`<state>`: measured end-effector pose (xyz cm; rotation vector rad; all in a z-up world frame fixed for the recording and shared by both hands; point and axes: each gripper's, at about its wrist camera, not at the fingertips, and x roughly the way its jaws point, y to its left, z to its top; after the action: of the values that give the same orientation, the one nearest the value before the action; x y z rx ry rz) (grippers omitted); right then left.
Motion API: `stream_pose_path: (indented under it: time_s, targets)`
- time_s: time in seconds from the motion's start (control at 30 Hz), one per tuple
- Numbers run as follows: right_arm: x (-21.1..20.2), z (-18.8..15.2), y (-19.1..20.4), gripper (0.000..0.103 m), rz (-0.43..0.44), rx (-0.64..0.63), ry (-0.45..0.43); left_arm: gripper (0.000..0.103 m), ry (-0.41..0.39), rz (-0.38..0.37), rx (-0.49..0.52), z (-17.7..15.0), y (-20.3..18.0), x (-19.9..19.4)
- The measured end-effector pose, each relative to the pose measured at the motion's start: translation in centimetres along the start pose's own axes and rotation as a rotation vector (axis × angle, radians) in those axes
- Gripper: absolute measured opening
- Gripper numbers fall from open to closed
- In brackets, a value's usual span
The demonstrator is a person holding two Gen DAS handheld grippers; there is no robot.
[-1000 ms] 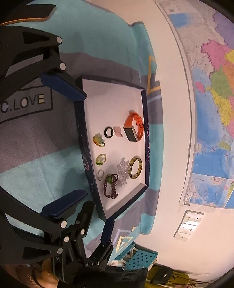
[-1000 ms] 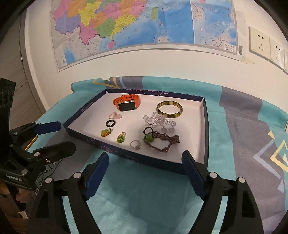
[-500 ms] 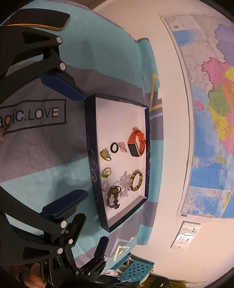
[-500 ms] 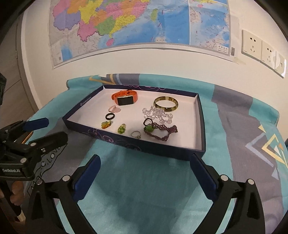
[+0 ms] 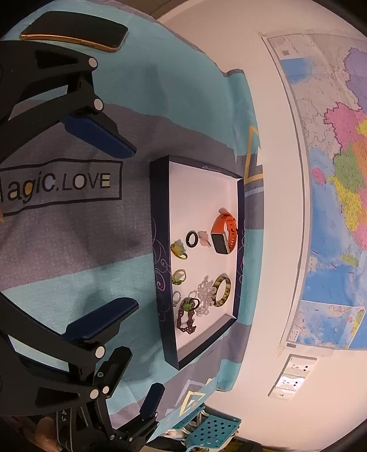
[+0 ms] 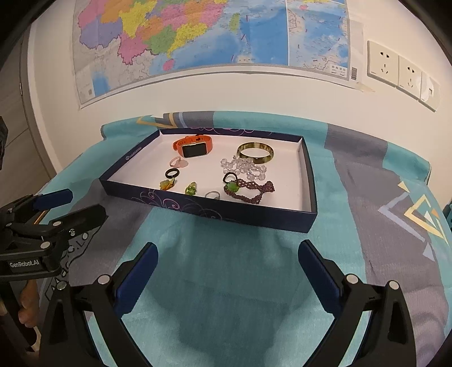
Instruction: Organize jewelry
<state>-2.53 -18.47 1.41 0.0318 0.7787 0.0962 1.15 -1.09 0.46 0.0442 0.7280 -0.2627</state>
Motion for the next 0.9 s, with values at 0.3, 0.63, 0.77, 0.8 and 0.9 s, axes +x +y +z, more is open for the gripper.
stream_pose_path:
  time_s: [0.3,0.63,0.77,0.8,0.9]
  targets:
    - [-0.24,-0.39,0.28,0.096,0.012,0.001,0.004,0.097,-0.001,0.011,-0.006,-0.25,-0.24,-0.40]
    - [-0.50,-0.49,0.53,0.096,0.018,-0.001,0.007,0.097,0.004,0.014,-0.005,-0.46,-0.30,-0.45]
    - [-0.55,-0.62,0.55,0.096,0.019,0.002,0.007,0.097,0.005,0.013,-0.005,-0.48,-0.35,-0.45]
    - [-0.56,-0.67,0.56,0.096,0.019,0.003,0.008,0.097,0.005,0.012,-0.005,-0.45,-0.33,-0.45]
    - [-0.56,-0.70,0.57,0.096,0.018,0.002,0.009,0.097,0.005,0.011,-0.003,-0.57,-0.45,-0.48]
